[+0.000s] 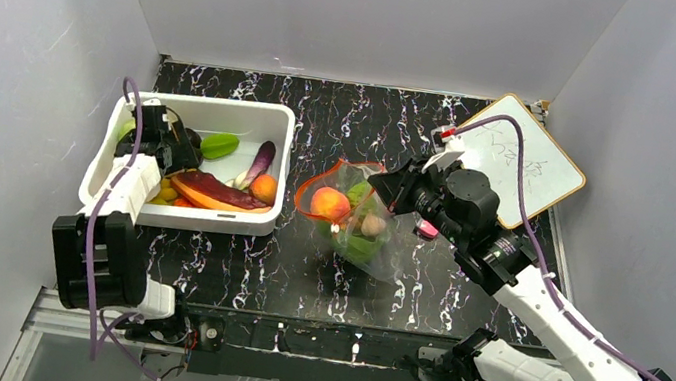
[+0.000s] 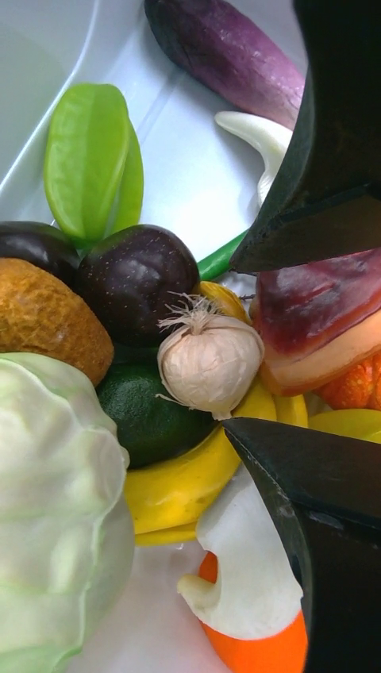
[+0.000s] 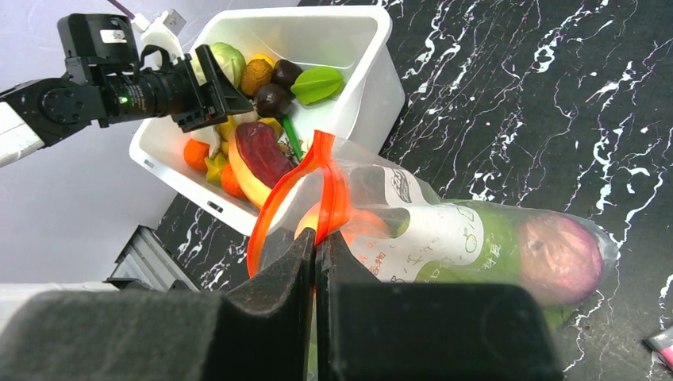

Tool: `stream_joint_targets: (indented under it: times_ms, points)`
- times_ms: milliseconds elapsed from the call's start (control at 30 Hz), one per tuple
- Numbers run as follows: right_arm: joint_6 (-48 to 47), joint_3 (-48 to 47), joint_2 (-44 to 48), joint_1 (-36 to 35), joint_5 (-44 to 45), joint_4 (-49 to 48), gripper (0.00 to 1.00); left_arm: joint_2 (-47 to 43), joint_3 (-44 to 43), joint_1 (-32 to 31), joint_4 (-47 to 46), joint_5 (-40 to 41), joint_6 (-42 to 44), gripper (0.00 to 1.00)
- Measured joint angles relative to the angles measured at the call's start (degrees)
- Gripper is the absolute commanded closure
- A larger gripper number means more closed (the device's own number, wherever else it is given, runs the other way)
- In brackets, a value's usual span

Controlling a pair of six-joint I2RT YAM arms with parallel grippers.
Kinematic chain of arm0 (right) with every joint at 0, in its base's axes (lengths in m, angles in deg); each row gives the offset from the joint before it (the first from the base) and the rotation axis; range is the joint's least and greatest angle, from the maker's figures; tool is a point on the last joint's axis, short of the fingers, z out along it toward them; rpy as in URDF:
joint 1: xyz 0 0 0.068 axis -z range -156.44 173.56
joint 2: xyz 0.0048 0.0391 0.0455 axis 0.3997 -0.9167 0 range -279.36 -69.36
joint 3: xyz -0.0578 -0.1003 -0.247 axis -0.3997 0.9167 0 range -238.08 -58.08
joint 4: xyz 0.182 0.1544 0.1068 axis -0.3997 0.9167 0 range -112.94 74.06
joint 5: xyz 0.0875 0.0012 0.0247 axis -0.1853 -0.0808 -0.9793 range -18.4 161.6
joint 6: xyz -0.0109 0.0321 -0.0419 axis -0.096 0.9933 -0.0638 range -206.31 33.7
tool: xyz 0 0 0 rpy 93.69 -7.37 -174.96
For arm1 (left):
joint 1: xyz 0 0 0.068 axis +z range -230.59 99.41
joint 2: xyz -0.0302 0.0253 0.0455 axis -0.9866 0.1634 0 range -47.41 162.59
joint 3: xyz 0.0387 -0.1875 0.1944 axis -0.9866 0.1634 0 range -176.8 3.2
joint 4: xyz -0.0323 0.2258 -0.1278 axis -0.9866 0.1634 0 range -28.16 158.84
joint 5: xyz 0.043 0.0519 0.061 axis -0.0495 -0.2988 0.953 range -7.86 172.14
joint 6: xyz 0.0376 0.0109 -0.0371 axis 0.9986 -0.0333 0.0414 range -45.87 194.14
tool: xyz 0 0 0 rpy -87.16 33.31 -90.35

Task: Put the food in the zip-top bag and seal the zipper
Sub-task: Pick up the fake vegetable from the bin.

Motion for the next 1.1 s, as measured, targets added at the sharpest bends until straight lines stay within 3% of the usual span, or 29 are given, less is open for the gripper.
stream_joint_targets:
  times_ms: [267,500,867,1100]
  points:
    - [0.0,0.3,0.4,0.0,0.0,0.0,1.00,4.2,0.5,1.0,-2.7,-1.9,-0.2,0.45]
    - [0.0,0.3,0.4,0.0,0.0,0.0,1.00,5.1,0.5,1.1,-3.3,-4.1,0.1,0.71]
    - [0.0,0.3,0.4,0.0,0.0,0.0,1.00,4.5,0.5,1.4,-2.6,-6.1,0.6,0.77]
    - [0.0,0.3,0.4,0.0,0.0,0.0,1.00,-0.9,0.4,1.4,-0.3,-8.2,0.3,0.78]
